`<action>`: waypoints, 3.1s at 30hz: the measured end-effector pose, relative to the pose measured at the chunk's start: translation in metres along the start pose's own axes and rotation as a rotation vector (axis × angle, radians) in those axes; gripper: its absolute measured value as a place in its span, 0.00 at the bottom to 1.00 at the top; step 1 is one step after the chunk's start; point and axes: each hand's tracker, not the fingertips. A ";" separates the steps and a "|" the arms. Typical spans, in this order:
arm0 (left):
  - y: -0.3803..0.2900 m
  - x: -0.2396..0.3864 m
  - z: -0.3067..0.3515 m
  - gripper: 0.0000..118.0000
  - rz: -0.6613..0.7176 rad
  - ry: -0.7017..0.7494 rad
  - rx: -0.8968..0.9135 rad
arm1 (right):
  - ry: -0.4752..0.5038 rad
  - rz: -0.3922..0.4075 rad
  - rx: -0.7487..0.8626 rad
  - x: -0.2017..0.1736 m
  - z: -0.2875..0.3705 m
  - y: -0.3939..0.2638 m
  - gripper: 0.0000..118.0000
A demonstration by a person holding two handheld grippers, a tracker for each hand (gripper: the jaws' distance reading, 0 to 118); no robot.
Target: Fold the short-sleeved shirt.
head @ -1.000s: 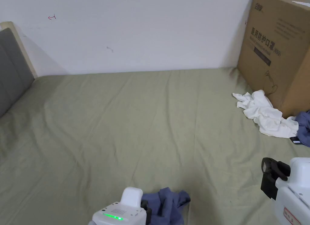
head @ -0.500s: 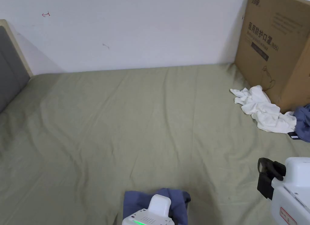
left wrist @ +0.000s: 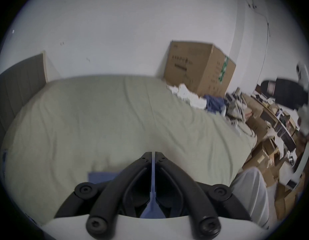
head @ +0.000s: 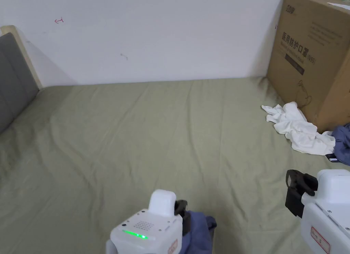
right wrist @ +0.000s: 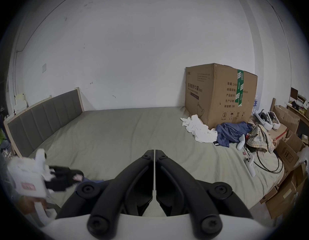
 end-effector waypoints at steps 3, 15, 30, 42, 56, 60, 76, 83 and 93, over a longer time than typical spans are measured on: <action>0.028 -0.013 0.027 0.06 -0.005 0.034 0.095 | 0.012 0.002 0.024 -0.008 0.005 0.005 0.03; 0.065 -0.069 0.107 0.06 -0.059 0.282 0.385 | 0.040 0.024 0.125 -0.042 0.015 0.026 0.03; 0.054 -0.099 0.136 0.06 0.000 0.387 0.428 | 0.112 0.025 0.141 -0.081 0.006 0.029 0.03; 0.042 -0.115 0.143 0.06 0.045 0.362 0.413 | 0.212 0.068 -0.039 -0.151 -0.063 -0.043 0.03; 0.017 -0.141 0.122 0.06 0.127 0.302 0.287 | 0.181 0.136 -0.348 -0.152 -0.126 -0.179 0.03; 0.005 -0.140 0.104 0.06 0.155 0.264 0.217 | 0.178 0.070 -0.392 -0.133 -0.136 -0.203 0.03; -0.044 -0.150 -0.026 0.87 0.526 -0.078 -0.289 | 0.193 -0.032 -0.380 -0.121 -0.133 -0.211 0.03; -0.059 -0.158 -0.068 0.99 0.522 -0.124 -0.442 | 0.202 -0.052 -0.385 -0.119 -0.131 -0.210 0.03; -0.071 -0.136 -0.095 0.49 0.373 -0.230 -0.538 | 0.215 -0.046 -0.391 -0.116 -0.132 -0.210 0.03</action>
